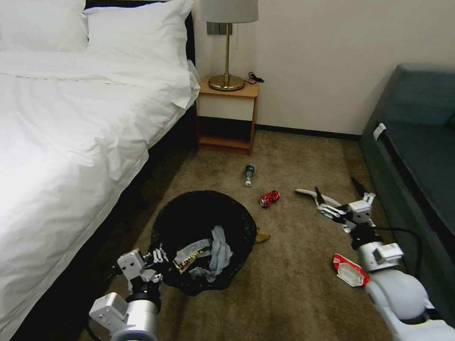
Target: Pick up the trash bin, then pick up the garbage on the floor and place it into the trash bin.
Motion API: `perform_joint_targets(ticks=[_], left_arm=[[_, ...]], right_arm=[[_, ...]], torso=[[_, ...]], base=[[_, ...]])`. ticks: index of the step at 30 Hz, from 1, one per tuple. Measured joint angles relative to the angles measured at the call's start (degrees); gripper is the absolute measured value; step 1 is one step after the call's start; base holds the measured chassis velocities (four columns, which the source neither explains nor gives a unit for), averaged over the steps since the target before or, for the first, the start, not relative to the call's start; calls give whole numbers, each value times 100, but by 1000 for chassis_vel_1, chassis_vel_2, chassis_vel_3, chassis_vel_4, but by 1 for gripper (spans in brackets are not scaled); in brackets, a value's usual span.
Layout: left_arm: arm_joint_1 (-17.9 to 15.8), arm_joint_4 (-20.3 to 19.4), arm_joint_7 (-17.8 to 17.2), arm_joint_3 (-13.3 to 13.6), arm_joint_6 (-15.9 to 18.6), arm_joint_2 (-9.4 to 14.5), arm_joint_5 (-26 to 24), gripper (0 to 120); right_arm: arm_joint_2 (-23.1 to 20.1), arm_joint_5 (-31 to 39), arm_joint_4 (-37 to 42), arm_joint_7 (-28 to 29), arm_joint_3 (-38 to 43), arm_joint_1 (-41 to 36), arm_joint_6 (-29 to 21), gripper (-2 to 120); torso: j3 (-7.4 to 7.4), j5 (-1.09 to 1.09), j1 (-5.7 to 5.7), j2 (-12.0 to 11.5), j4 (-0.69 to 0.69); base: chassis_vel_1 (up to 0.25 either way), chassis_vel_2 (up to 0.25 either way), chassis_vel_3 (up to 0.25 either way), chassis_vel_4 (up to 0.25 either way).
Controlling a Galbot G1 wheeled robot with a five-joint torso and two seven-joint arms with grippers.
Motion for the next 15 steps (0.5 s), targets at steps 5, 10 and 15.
perform_joint_targets(ticks=[5, 10, 15], left_arm=[[-6, -27, -64, -339, -1, -13, -132, 4], [-6, -148, -66, -602, 1, -17, -373, 4], [7, -185, -55, -618, 3, -9, -403, 4]], right_arm=[[-142, 498, -437, -468, 115, -8, 164, 100], [-179, 587, -1206, -1105, 96, 232, 417, 100], [-160, 432, -2031, -1289, -117, 544, 153, 100]], torso=[[0, -1, 0, 0, 0], [0, -1, 0, 0, 1], [0, 1, 0, 0, 1]], base=[[0, 0, 0, 0], [0, 0, 0, 0], [0, 0, 0, 0]])
